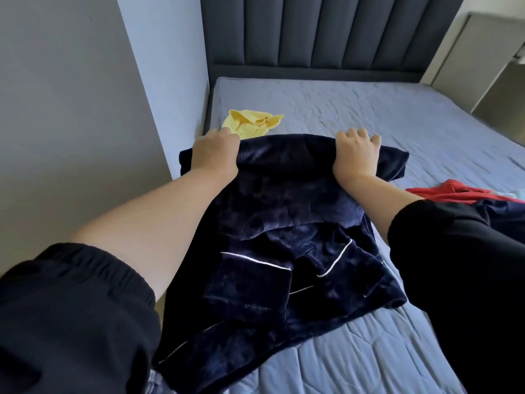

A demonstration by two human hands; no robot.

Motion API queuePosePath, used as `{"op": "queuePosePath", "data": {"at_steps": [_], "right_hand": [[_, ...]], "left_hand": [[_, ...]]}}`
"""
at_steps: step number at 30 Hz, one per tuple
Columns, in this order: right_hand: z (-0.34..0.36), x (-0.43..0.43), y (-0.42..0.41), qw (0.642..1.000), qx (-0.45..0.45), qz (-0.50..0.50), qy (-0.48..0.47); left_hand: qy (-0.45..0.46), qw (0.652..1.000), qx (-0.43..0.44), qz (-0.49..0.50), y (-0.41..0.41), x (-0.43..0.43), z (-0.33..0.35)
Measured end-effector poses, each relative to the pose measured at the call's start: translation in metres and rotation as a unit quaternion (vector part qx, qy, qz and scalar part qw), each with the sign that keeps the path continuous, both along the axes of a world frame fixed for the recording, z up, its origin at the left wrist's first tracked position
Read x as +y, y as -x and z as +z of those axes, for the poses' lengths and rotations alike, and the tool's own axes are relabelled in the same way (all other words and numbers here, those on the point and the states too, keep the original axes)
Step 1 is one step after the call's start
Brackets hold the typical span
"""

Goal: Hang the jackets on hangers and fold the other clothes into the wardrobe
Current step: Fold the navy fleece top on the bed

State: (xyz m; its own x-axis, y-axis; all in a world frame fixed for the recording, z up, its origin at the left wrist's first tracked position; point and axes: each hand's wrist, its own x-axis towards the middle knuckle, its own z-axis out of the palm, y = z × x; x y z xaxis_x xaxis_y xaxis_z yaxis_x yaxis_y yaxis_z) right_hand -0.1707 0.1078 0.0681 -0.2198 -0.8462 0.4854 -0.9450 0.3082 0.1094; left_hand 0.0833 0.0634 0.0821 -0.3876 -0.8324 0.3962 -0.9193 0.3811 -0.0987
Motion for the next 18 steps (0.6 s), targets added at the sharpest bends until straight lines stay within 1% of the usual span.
{"op": "queuePosePath", "data": {"at_steps": [6, 9, 12, 14, 18], "right_hand": [[0.012, -0.009, 0.004, 0.999, -0.011, -0.019, 0.035], [0.007, -0.012, 0.008, 0.999, -0.002, -0.006, 0.046], [-0.021, 0.0, 0.004, 0.998, 0.023, 0.035, 0.045], [-0.047, 0.017, 0.0, 0.997, 0.034, 0.056, 0.043], [-0.093, 0.066, -0.006, 0.995, 0.032, 0.092, 0.001]], "left_hand": [[0.061, 0.997, -0.037, -0.009, 0.011, -0.014, 0.031], [0.05, 0.997, -0.061, -0.01, 0.012, -0.013, 0.027], [0.022, 0.997, -0.07, -0.025, -0.001, 0.002, -0.008], [0.034, 0.996, -0.061, -0.05, -0.013, 0.018, -0.043], [0.025, 0.996, -0.067, -0.057, -0.028, 0.06, -0.099]]}}
